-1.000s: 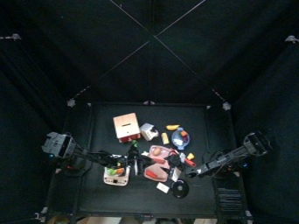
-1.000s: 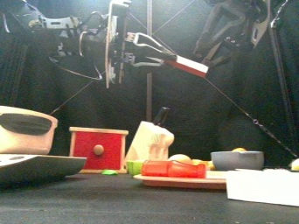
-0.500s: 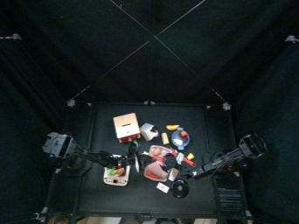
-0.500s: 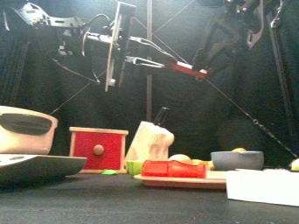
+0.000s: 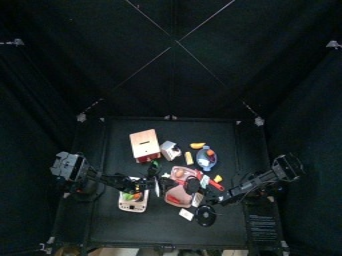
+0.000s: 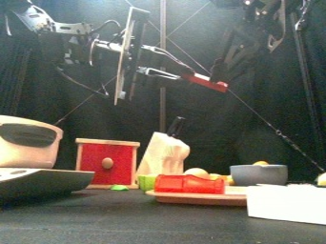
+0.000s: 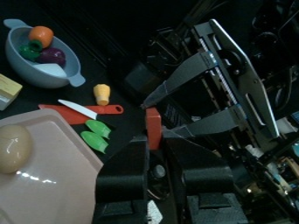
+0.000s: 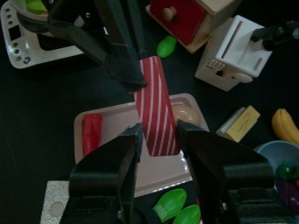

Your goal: Regrasp salmon right side up

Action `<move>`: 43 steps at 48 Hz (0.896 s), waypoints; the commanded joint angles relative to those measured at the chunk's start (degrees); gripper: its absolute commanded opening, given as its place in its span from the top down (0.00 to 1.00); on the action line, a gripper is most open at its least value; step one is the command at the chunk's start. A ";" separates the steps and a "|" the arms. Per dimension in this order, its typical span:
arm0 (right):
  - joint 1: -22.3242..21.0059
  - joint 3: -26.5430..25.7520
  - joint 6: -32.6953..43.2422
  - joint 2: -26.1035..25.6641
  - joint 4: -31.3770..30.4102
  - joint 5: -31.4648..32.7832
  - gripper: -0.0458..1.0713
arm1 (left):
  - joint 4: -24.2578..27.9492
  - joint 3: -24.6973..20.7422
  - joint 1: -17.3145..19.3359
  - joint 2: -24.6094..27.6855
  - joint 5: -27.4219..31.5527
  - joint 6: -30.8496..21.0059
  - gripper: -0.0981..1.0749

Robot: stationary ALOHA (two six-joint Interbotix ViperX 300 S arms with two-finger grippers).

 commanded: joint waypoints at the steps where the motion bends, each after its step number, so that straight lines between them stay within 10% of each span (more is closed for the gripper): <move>1: -0.44 -1.49 0.00 -0.26 0.44 -0.26 0.33 | 0.18 -1.14 0.44 -0.44 -0.26 0.09 0.52; 43: -2.20 -2.99 0.00 2.90 0.97 -0.26 0.22 | -3.69 -1.32 0.44 -0.53 -0.18 -0.09 0.52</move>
